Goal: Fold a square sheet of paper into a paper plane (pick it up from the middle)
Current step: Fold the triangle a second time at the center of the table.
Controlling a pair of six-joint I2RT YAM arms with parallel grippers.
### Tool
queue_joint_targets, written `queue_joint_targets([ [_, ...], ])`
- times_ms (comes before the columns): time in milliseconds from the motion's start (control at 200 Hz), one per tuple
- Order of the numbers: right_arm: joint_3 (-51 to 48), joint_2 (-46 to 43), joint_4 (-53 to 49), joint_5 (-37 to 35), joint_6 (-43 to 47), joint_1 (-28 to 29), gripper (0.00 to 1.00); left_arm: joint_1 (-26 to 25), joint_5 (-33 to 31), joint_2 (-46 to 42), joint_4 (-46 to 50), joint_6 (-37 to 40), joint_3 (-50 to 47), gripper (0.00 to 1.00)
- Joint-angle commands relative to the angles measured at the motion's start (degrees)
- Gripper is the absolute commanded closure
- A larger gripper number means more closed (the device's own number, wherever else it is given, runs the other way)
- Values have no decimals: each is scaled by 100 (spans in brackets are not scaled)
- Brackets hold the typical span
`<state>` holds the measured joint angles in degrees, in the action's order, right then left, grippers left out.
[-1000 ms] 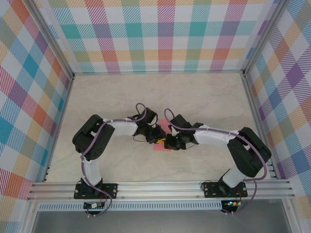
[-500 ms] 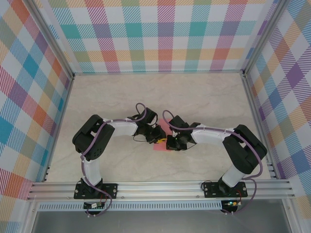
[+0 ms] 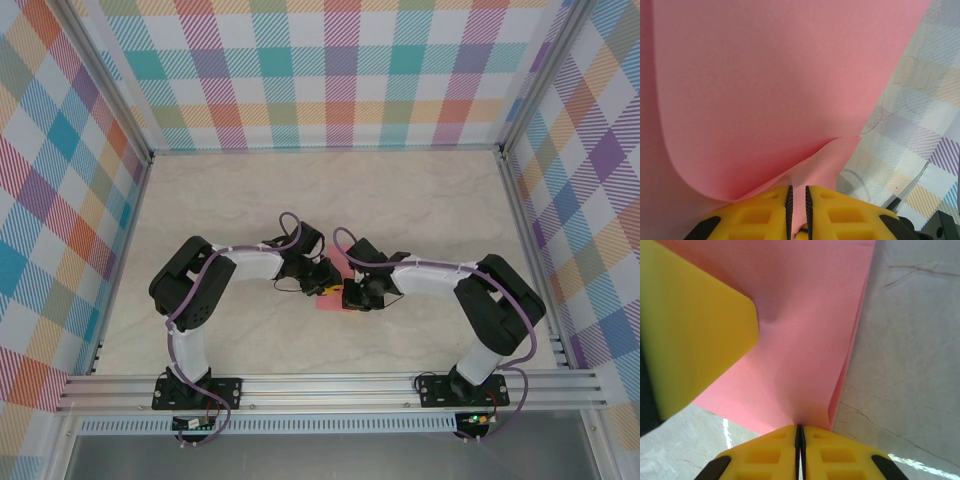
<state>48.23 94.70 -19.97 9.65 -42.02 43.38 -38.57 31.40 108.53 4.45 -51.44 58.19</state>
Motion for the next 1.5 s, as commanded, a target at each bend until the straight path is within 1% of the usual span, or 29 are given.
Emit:
queue_joint_targets([
  [0, -18, 128, -232, -104, -102, 21, 89, -28, -168, 45, 282, 45, -80, 82],
  [375, -587, 49, 114, 167, -139, -65, 89, -23, -440, 54, 605, 220, -22, 83],
  [780, -1138, 53, 300, 423, -245, -207, 89, 24, -449, 107, 628, 345, 8, 83],
  [995, -1193, 99, 247, 374, -258, -219, 89, 165, -422, 43, 619, 508, 94, 82],
  [1105, -1091, 220, -142, 153, -289, -218, 89, 264, -441, 43, 617, 584, 139, 82],
  [1495, -1030, 427, -377, 37, -304, -216, 89, 555, -711, 156, 1092, 1014, 465, 82],
])
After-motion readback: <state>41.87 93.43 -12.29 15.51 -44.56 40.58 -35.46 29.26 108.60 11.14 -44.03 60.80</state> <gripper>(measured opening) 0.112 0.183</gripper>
